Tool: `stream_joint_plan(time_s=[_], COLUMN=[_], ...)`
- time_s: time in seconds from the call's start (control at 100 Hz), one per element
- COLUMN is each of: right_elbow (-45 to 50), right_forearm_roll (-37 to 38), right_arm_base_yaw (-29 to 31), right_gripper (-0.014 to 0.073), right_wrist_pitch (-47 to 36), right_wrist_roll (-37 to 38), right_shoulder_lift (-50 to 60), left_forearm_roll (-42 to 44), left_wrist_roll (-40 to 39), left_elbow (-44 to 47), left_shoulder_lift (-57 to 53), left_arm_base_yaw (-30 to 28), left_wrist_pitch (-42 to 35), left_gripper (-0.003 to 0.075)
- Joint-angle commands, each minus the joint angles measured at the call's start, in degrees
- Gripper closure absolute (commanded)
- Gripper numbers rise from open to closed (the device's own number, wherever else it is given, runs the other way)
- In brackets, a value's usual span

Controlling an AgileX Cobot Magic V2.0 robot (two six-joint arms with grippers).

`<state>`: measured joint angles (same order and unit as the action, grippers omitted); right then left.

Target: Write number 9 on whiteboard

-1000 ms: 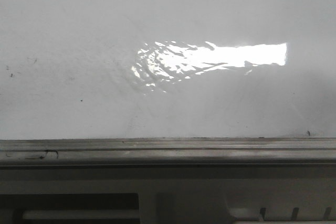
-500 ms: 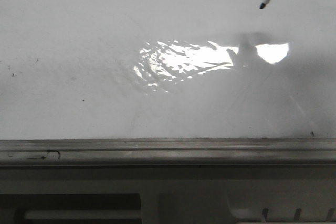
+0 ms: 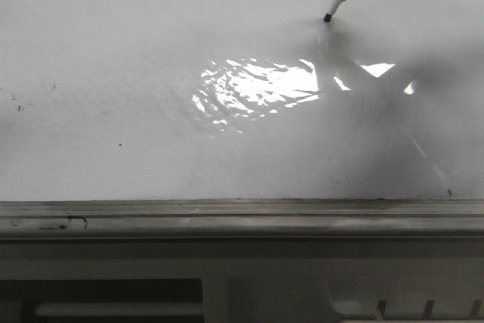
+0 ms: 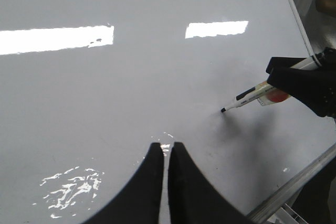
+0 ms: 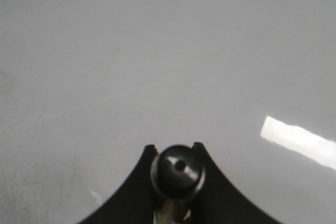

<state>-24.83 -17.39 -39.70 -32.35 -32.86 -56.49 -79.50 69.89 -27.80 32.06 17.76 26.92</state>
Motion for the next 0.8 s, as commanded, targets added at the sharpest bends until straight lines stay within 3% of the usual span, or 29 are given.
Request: stream_joint_plan(time_s=[0.0, 0.16, 0.36, 0.79], right_elbow=[-1.93, -1.93, -1.93, -9.90], right_forearm_roll=[0.17, 0.03, -0.04, -0.59], right_arm_base_yaw=[0.06, -0.69, -1.99, 5.14], right_gripper=[0.0632, 0.0667, 0.0667, 0.0667], right_wrist_pitch=[-4.93, -3.49, 5.93, 10.94], right_wrist_roll=[-0.02, 1.63, 1.87, -2.10], right_shoulder_lift=[-1.12, -2.91, -1.84, -0.57], left_forearm_roll=[-2.36, -2.36, -2.36, -2.36], left_wrist_roll=[-0.63, -0.63, -0.63, -0.63], left_elbow=[-1.54, -1.54, -1.54, -1.54], left_shoulder_lift=[0.42, 0.42, 0.42, 0.42], left_arm_base_yaw=[-0.19, -0.19, -0.19, -0.19], left_wrist_pitch=[-0.80, -0.80, -0.41, 1.84], left_gripper=[0.0739, 0.0739, 0.0739, 0.0739])
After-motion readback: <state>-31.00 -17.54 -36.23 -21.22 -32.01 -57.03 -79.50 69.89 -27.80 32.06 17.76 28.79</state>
